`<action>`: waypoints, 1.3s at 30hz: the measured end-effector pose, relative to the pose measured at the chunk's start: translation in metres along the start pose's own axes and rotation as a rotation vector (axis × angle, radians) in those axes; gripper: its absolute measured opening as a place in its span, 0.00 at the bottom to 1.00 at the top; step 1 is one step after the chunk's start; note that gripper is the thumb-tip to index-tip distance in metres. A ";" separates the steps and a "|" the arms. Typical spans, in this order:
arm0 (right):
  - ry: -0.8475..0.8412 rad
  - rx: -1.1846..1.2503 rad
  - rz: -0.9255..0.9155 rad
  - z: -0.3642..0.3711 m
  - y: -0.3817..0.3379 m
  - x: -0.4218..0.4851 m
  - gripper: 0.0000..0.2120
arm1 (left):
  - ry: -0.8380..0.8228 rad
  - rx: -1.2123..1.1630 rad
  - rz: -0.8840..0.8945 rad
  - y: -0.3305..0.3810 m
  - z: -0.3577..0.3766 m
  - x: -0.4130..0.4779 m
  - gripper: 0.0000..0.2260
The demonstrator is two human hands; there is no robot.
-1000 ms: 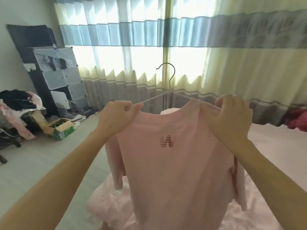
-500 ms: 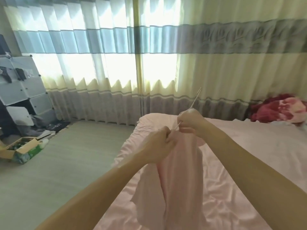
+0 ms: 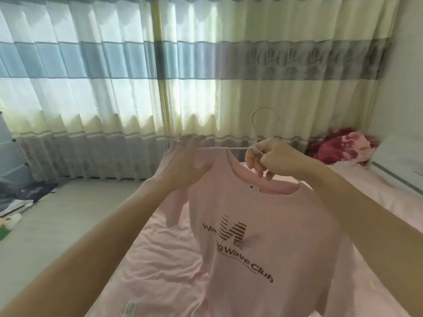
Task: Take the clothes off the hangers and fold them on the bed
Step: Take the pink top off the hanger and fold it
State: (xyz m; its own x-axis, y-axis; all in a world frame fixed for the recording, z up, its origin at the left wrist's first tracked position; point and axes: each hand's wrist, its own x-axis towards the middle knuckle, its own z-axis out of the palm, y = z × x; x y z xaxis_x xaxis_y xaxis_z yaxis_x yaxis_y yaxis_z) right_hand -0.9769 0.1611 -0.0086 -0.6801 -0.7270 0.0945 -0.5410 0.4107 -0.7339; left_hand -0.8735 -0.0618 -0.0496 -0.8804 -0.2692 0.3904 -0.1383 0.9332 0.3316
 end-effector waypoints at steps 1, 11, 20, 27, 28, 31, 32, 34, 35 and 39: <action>0.016 0.016 -0.015 -0.004 -0.001 -0.002 0.20 | 0.021 0.043 0.042 0.007 -0.005 0.002 0.24; -0.050 0.118 -0.047 -0.078 0.015 0.001 0.20 | 0.033 -0.163 0.093 0.033 0.000 0.033 0.29; -0.089 -0.042 0.064 -0.070 0.086 0.085 0.21 | -0.228 -0.221 -0.101 0.025 0.065 0.078 0.15; -0.077 -0.166 0.124 0.016 0.205 0.185 0.22 | -0.265 -0.186 -0.212 -0.055 0.212 0.116 0.11; -0.087 -0.171 0.156 0.032 0.223 0.195 0.22 | -0.287 -0.205 -0.209 -0.064 0.234 0.119 0.08; -0.118 -0.141 0.284 0.084 0.282 0.229 0.22 | -0.357 -0.271 -0.230 -0.094 0.307 0.130 0.11; -0.139 -0.137 0.318 0.099 0.299 0.237 0.22 | -0.383 -0.263 -0.249 -0.103 0.329 0.134 0.12; -0.186 -0.144 0.385 0.126 0.333 0.252 0.21 | -0.422 -0.239 -0.283 -0.124 0.377 0.140 0.13; -0.200 -0.143 0.416 0.136 0.348 0.254 0.21 | -0.445 -0.242 -0.293 -0.129 0.394 0.139 0.13; -0.180 -0.195 0.474 0.152 0.392 0.255 0.22 | -0.469 -0.314 -0.298 -0.130 0.437 0.139 0.15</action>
State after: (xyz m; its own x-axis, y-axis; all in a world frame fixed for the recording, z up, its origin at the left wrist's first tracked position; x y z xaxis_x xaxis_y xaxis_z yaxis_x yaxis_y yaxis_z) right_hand -1.2873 0.0528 -0.3744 -0.7855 -0.5129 -0.3464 -0.2888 0.7988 -0.5278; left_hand -1.1760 -0.1165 -0.4141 -0.9394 -0.3075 -0.1516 -0.3314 0.7006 0.6319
